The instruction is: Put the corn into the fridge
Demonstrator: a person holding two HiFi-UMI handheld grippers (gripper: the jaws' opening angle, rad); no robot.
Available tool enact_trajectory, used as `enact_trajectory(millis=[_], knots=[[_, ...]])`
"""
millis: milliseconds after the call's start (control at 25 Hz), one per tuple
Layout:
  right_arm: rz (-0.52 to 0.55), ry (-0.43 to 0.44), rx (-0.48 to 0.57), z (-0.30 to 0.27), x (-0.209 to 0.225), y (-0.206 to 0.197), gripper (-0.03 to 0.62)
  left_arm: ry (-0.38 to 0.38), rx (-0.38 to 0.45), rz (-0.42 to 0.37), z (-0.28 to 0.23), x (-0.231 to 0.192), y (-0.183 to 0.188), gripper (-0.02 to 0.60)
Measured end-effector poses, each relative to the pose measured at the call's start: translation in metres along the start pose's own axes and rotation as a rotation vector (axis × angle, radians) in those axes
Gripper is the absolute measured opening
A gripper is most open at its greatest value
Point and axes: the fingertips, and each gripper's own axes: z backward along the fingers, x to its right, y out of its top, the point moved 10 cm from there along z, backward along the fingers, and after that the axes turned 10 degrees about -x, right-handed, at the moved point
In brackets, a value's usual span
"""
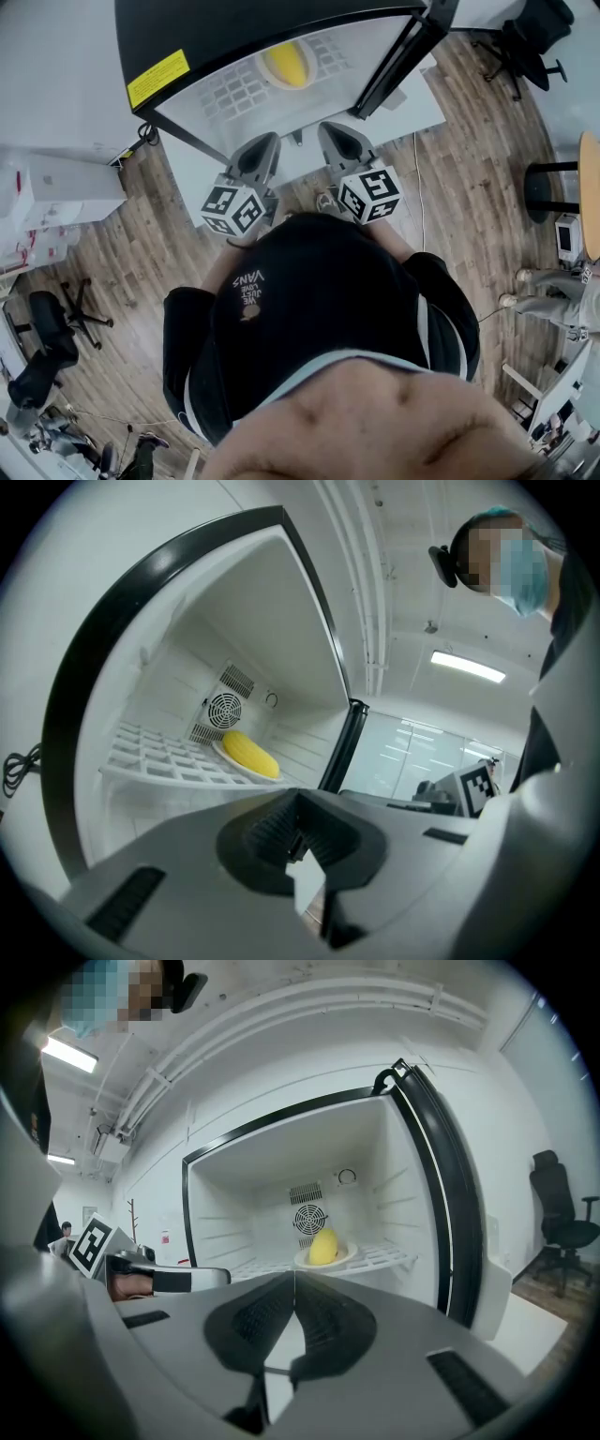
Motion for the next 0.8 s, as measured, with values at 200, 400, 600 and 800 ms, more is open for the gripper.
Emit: enact_trajectory(millis=[200, 400, 600, 800], knots=[[-0.005, -0.018, 0.007, 0.007, -0.008, -0.006, 0.012, -0.015, -0.002, -0.006, 0.007, 0.001, -0.003, 0.018], [-0.016, -0.032, 0.012, 0.009, -0.014, -0.011, 0.012, -0.022, -0.008, -0.007, 0.013, -0.002, -0.007, 0.018], [-0.021, -0.044, 0.010, 0.010, -0.016, -0.017, 0.012, -0.029, -0.011, -0.008, 0.015, -0.004, -0.011, 0.018], [-0.015, -0.054, 0.006, 0.011, -0.018, -0.018, 0.012, -0.035, -0.011, -0.018, 0.015, -0.004, -0.013, 0.018]])
